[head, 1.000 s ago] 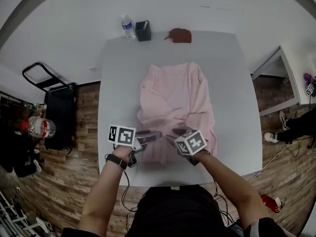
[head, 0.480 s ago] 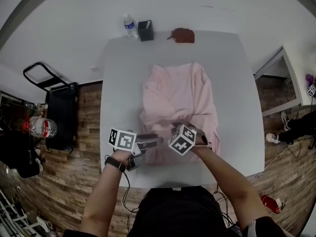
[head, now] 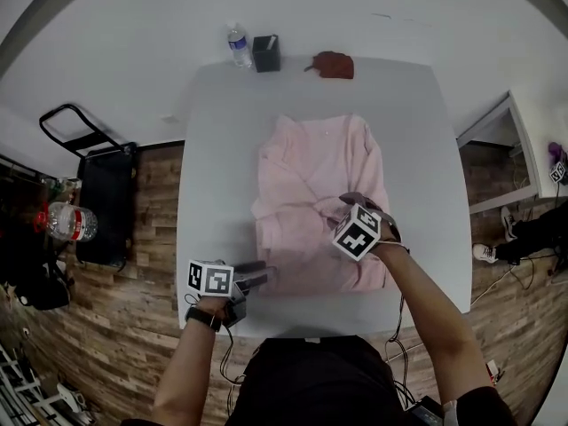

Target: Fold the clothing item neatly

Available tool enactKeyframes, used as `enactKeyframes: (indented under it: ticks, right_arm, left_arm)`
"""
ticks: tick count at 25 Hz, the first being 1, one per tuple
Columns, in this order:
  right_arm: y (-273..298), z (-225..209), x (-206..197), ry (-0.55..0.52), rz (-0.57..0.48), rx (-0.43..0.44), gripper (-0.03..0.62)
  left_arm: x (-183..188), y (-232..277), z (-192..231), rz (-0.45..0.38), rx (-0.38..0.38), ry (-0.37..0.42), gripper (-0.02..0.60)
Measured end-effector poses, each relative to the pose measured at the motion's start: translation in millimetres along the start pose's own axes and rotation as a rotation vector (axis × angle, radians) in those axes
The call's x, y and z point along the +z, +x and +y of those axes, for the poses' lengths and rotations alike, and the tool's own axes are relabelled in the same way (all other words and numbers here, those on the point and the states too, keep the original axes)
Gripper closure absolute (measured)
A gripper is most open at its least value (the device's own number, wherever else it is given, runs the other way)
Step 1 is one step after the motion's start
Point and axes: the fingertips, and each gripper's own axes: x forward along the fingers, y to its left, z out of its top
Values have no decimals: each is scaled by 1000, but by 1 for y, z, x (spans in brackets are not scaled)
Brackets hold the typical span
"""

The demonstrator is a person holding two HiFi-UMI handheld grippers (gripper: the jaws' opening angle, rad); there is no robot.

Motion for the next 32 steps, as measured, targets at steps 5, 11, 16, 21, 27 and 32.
enactKeyframes:
  ticks: [5,11,16,21,27,32]
  right_arm:
    - [-69,3,-26,382,-266,199,369]
    - [-112,9,-74,638,-462,217,375]
    - [-105,26,-112,662,-425,213,373]
    - [-88,41,-147,671,-327,196,366]
    - [-77,51,-194,820,-245,178,331]
    - [-64,57,-223,956,-220,181,314]
  left_arm:
    - [-6,-8,5,-113,-8,55,365]
    - [-10,-12,16,-141,157,316,502]
    - [5,-20,26,-225,339,438,496]
    - [-13,-20,52,-244,435,347,382]
    - [-46,-10,69,-197,459,196,310]
    - [-65,4,72,-167,416,128,301]
